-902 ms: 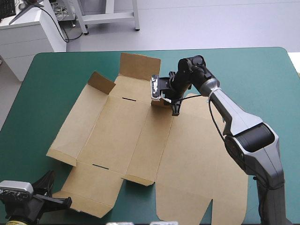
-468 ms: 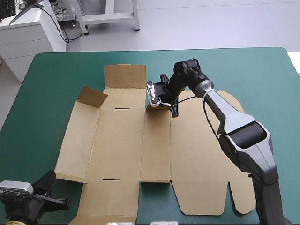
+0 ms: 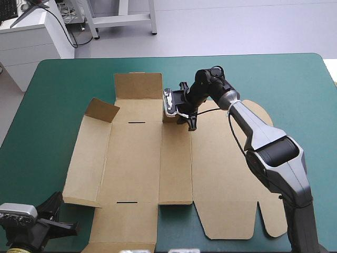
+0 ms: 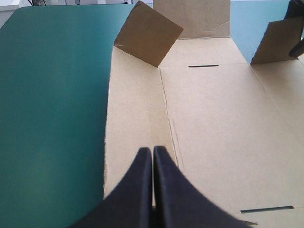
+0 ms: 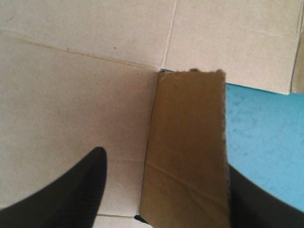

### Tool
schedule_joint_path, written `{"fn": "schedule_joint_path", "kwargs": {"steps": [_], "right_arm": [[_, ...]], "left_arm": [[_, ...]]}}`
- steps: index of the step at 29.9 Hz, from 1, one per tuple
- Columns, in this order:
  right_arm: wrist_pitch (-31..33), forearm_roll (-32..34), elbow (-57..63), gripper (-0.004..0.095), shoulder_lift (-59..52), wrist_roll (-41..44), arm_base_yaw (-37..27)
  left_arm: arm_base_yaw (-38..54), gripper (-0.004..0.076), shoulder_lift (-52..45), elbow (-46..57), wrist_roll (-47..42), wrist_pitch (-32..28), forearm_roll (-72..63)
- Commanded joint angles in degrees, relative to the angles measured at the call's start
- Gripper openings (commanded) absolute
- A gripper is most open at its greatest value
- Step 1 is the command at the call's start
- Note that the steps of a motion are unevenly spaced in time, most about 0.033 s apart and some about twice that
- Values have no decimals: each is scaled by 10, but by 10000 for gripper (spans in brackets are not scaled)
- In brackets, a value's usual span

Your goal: Fold the box

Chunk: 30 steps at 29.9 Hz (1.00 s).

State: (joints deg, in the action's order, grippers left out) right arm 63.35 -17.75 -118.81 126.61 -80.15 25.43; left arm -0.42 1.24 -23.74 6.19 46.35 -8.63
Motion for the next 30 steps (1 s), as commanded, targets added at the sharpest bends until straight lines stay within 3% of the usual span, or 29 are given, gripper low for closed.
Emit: {"fn": "schedule_joint_path", "kwargs": {"steps": [1, 8, 11, 14, 18, 20, 22, 25, 30], "right_arm": [[-14, -19, -17, 698, -55, 75, -1], [-11, -19, -18, 698, -122, 199, -2], [-17, 0, -18, 672, -145, 296, -2], [-23, 47, -18, 475, -156, 437, -2], [-30, 108, -18, -12, -161, 595, -4], [-44, 138, -18, 7, -164, 687, -5], [-44, 162, -18, 3, -167, 728, -7], [-26, 184, -16, 3, -174, 748, -7], [-19, 188, 9, 1, -189, 770, -7]], "left_arm": [[0, -8, 7, -20, -4, -41, -8], [0, -8, 7, -20, -4, -41, -8], [0, -8, 7, -20, -4, -41, -8], [0, -8, 7, -20, -4, -41, -8], [0, -8, 7, -20, -4, -44, -8], [0, -8, 7, -19, -4, -44, -8], [0, 15, 7, -19, -4, -43, -8], [0, 158, 7, -19, -4, -43, -8], [0, 543, 7, -18, -4, -44, -8]]}}
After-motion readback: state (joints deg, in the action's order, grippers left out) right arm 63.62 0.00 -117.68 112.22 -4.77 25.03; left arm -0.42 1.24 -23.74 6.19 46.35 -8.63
